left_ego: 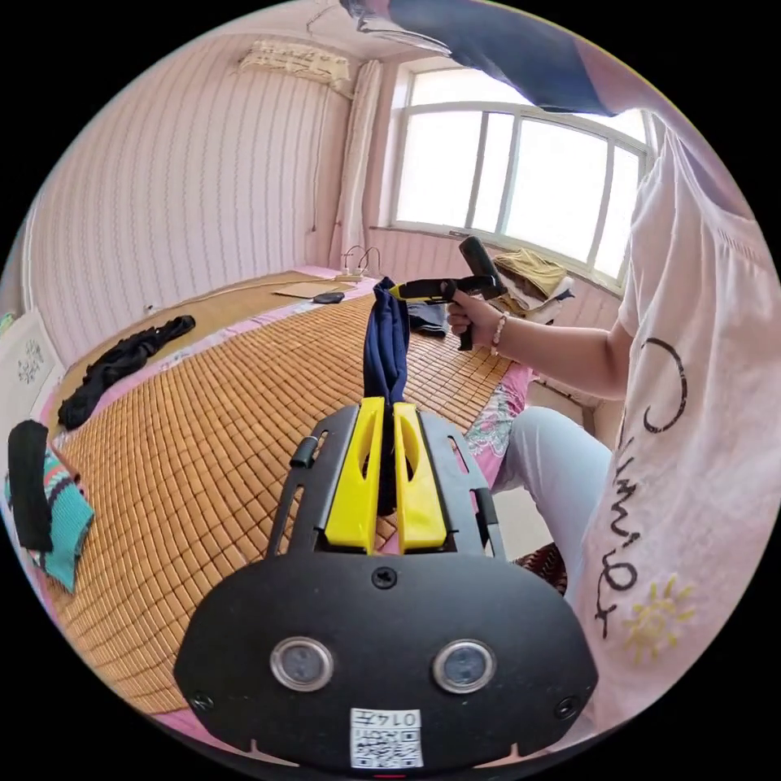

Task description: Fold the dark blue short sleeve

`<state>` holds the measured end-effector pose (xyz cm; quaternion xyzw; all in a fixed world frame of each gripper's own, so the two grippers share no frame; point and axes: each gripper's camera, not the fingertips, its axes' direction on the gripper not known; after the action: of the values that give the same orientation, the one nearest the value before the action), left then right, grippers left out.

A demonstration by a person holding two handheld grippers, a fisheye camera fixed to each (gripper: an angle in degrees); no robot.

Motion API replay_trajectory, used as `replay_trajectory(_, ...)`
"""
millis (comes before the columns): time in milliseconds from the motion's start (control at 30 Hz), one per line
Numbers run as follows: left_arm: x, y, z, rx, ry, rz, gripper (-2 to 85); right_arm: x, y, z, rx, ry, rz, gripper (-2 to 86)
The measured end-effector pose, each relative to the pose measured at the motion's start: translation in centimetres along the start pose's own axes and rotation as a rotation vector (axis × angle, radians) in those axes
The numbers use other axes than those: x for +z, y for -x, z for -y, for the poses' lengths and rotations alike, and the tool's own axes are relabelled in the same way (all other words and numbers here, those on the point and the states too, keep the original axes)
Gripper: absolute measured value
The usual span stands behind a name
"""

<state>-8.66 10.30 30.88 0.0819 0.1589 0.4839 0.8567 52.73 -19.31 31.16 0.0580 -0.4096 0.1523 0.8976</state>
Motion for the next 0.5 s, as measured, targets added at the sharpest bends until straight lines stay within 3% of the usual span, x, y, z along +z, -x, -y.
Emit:
replay_trajectory(133,6.2,0.6,6.9,0.029,-0.067,-0.268,-0.1,-8.9,-2.5,2.0,0.059,-0.009,-0.152,2.1)
replay_trajectory(300,17.2,0.8,16.4,-0.019,-0.189,-0.422,0.5,-15.3,-7.4,9.4,0.098,0.125,-0.467,2.8)
replay_trajectory(400,26.6,2.7,22.0,-0.123,-0.205,-0.394,3.2,-15.1,-15.0,16.3,0.155,0.289,-0.661,4.3)
replay_trajectory(500,35.9,6.4,24.4,-0.266,0.006,-0.285,6.8,-12.5,-23.5,19.0,0.375,0.41,-0.832,6.5)
